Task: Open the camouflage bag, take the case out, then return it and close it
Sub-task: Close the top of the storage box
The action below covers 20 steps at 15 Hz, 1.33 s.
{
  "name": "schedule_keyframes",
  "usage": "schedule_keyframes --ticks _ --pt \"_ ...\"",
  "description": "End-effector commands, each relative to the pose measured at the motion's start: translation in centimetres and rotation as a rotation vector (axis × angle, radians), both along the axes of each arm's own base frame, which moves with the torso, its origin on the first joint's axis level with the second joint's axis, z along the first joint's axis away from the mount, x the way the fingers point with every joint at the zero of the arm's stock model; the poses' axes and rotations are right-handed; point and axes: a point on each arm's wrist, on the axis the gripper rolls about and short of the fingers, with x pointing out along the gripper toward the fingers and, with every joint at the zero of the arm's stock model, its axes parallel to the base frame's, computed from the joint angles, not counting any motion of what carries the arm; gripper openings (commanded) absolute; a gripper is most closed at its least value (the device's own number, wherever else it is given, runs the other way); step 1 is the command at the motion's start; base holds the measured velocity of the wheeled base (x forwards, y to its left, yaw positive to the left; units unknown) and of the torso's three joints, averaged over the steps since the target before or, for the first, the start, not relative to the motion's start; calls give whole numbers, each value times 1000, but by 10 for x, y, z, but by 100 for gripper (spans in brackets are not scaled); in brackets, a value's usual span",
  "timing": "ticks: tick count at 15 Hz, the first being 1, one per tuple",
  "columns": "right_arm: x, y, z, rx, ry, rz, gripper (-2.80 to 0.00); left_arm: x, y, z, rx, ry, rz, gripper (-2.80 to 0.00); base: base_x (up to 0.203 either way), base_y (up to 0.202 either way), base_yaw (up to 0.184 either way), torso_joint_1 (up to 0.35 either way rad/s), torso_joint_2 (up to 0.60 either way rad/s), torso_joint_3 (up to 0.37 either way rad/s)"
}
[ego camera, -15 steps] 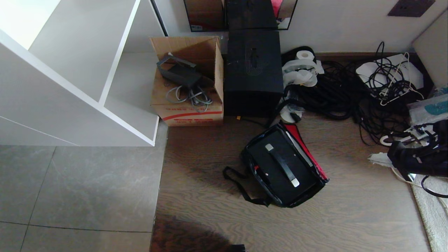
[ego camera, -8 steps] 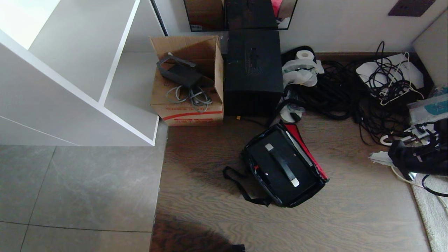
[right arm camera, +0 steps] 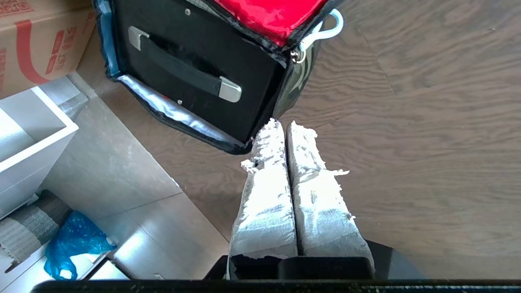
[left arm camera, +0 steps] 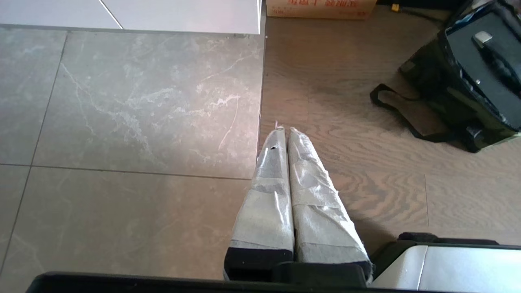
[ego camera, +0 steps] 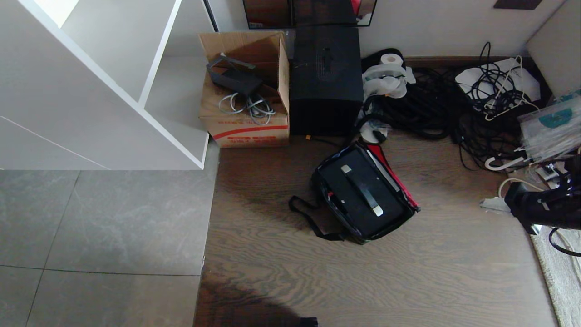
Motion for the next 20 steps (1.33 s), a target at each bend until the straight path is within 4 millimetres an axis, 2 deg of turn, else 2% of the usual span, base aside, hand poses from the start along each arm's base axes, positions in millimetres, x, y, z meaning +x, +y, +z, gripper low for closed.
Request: schedule_keyframes --ticks 1,10,20 --pt "0 0 -1 5 1 3 -280 0 0 0 -1 -1 0 -280 0 0 0 0 0 0" --pt "0 0 -3 8 8 1 -280 0 0 0 6 1 0 -280 0 0 0 0 0 -6" --pt "0 -2 -5 14 12 3 -280 0 0 0 5 -1 0 -280 0 0 0 2 2 -180"
